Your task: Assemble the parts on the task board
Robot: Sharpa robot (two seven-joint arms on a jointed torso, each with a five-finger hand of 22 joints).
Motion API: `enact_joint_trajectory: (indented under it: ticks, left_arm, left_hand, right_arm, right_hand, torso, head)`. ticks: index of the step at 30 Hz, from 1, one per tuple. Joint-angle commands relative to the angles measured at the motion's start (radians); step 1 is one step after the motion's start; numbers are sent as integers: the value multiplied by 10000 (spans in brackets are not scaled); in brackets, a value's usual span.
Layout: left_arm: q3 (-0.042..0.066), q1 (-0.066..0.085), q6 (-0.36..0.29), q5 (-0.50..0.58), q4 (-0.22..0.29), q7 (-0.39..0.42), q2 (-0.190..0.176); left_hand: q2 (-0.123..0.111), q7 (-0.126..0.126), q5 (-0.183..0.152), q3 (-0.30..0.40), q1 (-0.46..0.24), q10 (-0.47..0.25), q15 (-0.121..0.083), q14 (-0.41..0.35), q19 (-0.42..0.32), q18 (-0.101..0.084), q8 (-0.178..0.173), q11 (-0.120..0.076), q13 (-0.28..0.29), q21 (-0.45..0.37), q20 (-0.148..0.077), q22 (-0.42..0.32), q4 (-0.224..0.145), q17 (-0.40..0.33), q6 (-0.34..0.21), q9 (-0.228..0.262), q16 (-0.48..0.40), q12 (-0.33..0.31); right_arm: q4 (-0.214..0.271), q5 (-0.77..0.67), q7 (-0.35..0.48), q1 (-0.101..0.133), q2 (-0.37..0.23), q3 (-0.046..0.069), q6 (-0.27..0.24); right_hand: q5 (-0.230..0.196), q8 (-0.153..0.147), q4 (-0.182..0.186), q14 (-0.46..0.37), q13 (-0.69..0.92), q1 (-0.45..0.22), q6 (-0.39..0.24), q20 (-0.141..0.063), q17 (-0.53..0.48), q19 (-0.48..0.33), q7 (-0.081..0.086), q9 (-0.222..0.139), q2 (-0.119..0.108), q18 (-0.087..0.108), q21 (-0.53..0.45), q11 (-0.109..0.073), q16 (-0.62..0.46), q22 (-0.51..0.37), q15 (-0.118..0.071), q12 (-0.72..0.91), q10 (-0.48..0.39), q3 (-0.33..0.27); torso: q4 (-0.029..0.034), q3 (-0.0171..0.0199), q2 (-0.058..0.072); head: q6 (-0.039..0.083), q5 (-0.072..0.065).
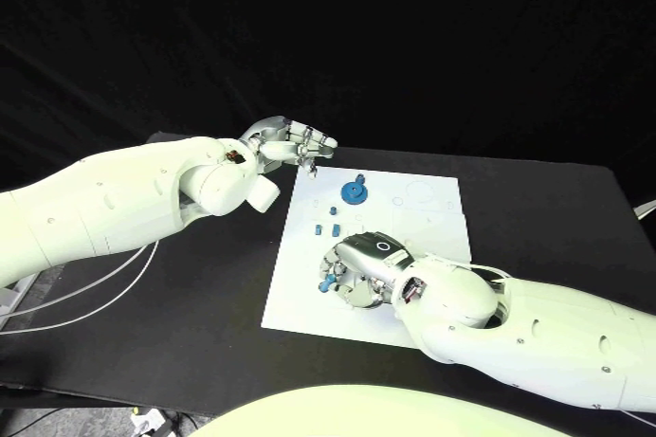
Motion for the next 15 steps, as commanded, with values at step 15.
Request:
enact_joint_trajectory:
  ticks: [15]
  left_arm:
    - [7,8,165,10,26,17,4]
  left_hand:
    - [40,16,-24,15,-44,-77,15,58,87,71,-61,-1,-15,-60,8,-11,54,15,1,-11,54,68]
  right_arm:
    - [-92,-438,-227,-146,257,-30,406]
  right_hand:
    - [83,140,-51,271,12,-420,-273,-6,-76,-5,114,463,-283,58,-52,68,-32,-38,8,-250,-73,17]
  torso:
    - [-2,-16,-7]
  head:
    - [-14,16]
